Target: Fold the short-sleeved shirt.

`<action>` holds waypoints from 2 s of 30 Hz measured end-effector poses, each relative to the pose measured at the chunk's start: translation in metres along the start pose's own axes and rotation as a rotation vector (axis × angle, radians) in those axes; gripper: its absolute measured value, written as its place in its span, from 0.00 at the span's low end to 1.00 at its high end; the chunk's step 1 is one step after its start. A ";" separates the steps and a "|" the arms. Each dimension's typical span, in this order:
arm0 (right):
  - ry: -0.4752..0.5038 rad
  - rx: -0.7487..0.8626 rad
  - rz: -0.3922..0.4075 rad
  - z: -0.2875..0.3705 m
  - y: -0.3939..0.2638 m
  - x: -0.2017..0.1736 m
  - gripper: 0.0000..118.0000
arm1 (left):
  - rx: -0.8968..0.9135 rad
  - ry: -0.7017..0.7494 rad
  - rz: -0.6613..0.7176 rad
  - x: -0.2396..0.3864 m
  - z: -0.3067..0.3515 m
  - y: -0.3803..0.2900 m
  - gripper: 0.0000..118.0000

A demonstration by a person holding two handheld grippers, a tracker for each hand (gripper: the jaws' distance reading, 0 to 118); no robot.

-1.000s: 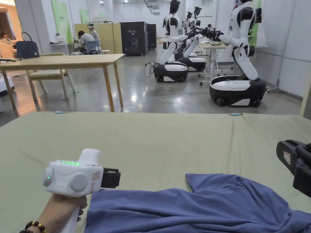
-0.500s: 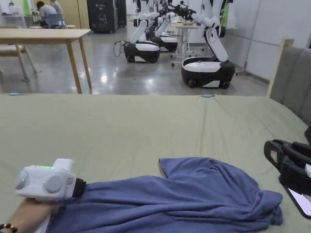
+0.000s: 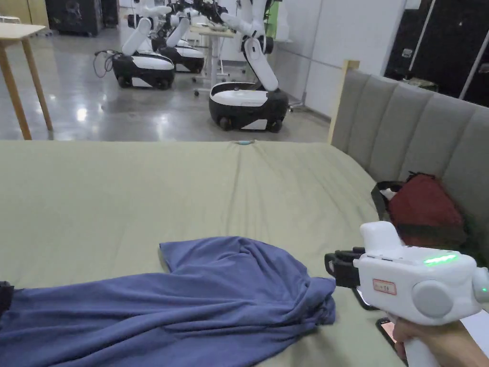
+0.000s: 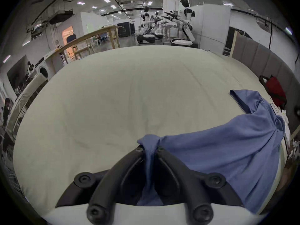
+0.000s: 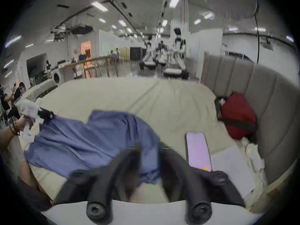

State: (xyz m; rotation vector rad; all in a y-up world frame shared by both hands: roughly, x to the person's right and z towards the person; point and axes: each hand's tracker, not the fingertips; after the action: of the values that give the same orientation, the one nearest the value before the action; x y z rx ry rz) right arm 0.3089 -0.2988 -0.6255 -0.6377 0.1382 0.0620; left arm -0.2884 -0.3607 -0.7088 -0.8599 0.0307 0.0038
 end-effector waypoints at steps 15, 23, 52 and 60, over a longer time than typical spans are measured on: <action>0.050 -0.300 0.136 -0.100 -0.040 -0.007 0.51 | 0.007 0.018 -0.027 0.011 0.003 0.003 0.05; 0.045 -0.226 0.101 -0.081 -0.039 -0.017 0.14 | 0.060 0.024 -0.009 0.010 0.014 -0.005 0.05; -0.045 0.524 0.017 0.065 0.447 -0.135 0.13 | 0.835 0.142 0.144 -0.030 0.273 0.343 0.05; -0.010 0.561 -0.070 0.039 0.436 -0.116 0.13 | 0.851 0.150 0.102 -0.027 0.241 0.361 0.05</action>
State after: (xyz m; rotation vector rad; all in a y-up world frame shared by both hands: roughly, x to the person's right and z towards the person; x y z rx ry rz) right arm 0.1549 0.0725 -0.8346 -0.0819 0.1162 -0.0412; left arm -0.3154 0.0573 -0.8242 -0.0060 0.2021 0.0199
